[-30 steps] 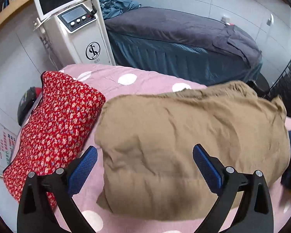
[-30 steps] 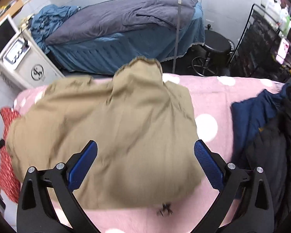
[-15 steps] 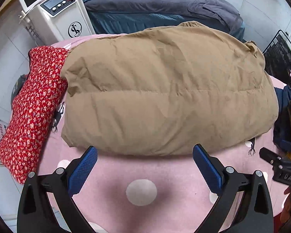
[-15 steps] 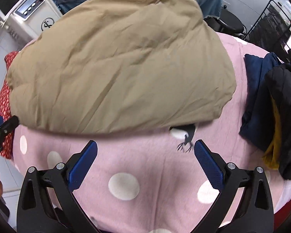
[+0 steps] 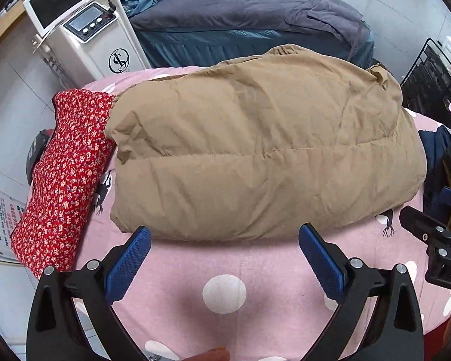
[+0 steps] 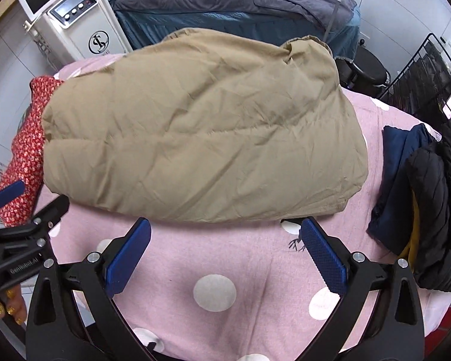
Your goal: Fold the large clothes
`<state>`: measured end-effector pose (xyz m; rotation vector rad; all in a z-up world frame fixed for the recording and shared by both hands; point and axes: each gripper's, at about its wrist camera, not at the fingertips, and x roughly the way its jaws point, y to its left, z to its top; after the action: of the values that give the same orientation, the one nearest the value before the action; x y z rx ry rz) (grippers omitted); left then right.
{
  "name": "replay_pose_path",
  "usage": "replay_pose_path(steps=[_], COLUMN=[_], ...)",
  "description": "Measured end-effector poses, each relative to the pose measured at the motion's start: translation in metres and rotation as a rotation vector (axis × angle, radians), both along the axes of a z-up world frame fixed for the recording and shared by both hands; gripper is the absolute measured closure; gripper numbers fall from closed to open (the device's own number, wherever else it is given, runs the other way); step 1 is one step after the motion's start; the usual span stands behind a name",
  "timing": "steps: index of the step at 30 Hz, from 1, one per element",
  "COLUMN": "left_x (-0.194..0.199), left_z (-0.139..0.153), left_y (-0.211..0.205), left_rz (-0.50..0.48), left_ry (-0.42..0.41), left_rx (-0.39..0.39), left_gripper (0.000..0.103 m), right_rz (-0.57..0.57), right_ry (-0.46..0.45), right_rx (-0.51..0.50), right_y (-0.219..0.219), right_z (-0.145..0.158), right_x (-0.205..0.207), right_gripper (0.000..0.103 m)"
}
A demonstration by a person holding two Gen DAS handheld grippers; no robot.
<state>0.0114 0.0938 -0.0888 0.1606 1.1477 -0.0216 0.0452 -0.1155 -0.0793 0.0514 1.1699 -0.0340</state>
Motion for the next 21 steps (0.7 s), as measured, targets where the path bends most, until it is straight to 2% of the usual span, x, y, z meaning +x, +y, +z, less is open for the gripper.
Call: replay_pose_path(steps=[21], left_x=[-0.0061], left_z=[-0.0039], left_y=[0.0015], left_rz=[-0.004], left_ry=[0.02], left_rx=[0.016], left_gripper=[0.006], right_rz=[0.0], right_ry=[0.032], right_rx=[-0.027], right_y=[0.0011], right_z=[-0.0054], right_x=[-0.0045], right_gripper=[0.005])
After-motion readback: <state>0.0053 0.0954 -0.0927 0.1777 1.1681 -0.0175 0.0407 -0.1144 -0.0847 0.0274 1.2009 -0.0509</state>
